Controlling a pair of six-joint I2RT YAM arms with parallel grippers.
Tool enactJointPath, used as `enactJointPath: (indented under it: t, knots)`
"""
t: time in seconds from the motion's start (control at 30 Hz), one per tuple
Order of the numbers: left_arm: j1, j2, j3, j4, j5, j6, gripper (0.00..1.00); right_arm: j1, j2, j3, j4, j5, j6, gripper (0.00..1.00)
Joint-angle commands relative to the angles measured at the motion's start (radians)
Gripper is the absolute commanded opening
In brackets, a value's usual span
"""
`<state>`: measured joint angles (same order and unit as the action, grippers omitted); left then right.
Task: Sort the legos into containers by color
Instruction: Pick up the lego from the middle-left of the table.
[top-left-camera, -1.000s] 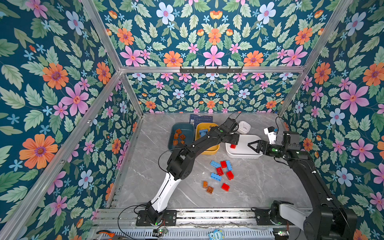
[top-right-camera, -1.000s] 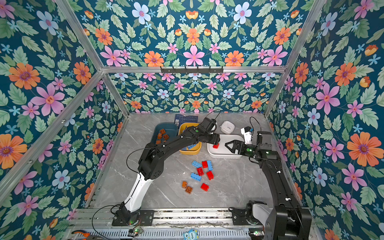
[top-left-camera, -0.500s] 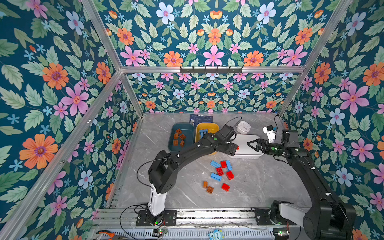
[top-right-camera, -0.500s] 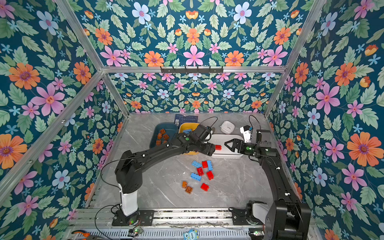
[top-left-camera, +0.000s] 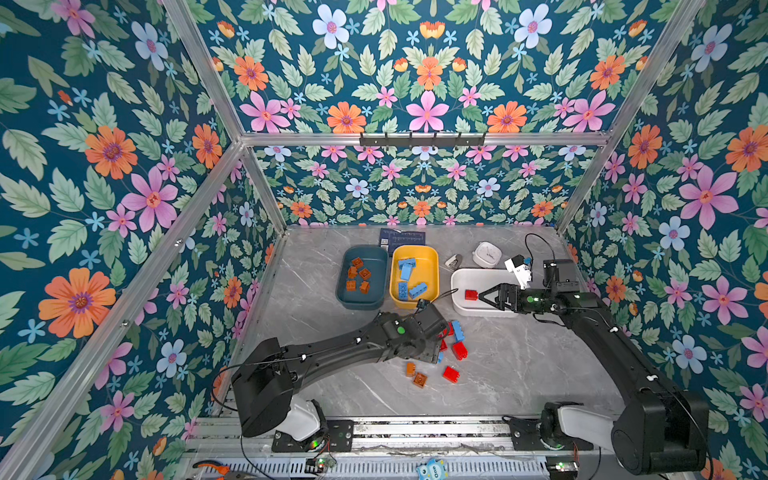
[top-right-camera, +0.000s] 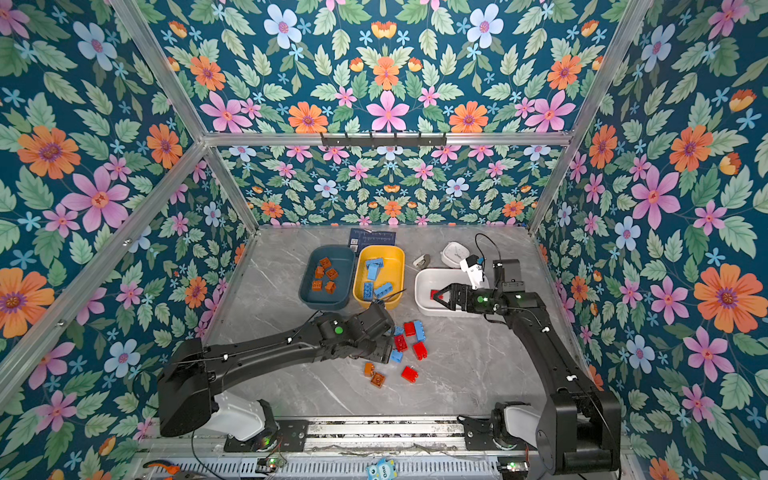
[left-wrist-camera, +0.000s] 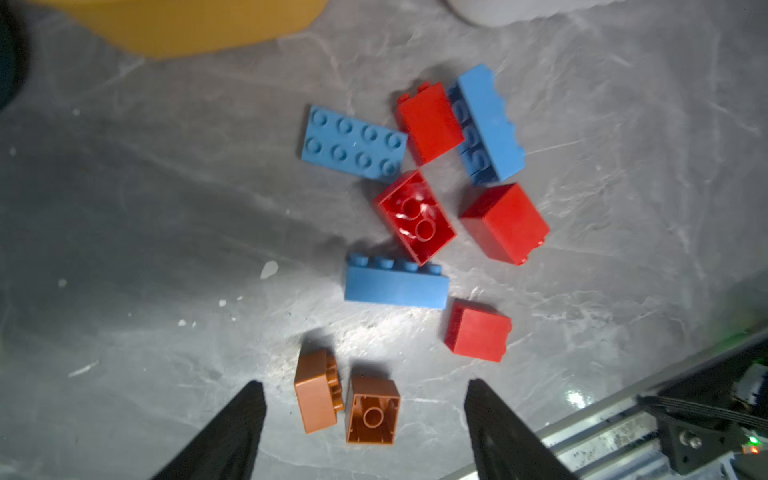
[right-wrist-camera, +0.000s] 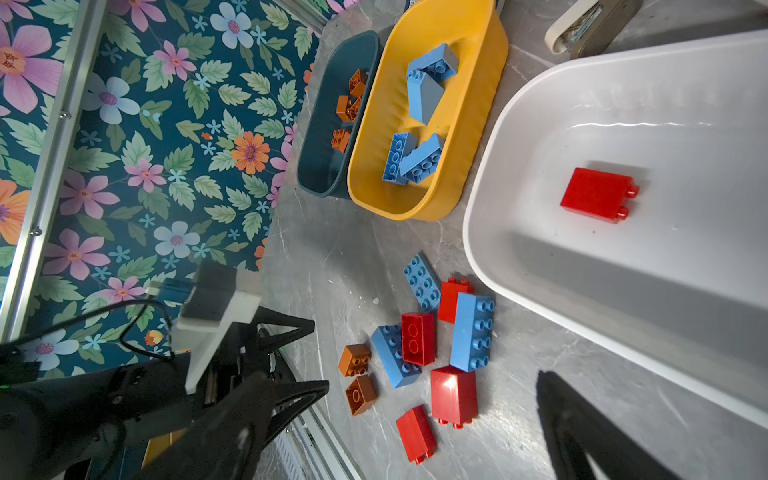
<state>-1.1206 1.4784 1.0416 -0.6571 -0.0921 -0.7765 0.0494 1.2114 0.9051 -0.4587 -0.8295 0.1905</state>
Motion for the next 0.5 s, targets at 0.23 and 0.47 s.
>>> enactJointPath:
  t: [0.23,0.47]
  knots:
    - [-0.036,0.04,-0.111,0.037,-0.057,-0.165,0.65,0.035,0.002,-0.014,-0.001,0.007,-0.002,0.99]
    - [-0.036,0.088,-0.135,0.071,-0.054,-0.158,0.55,0.037,-0.004,-0.033,-0.001,0.004,-0.003,0.99]
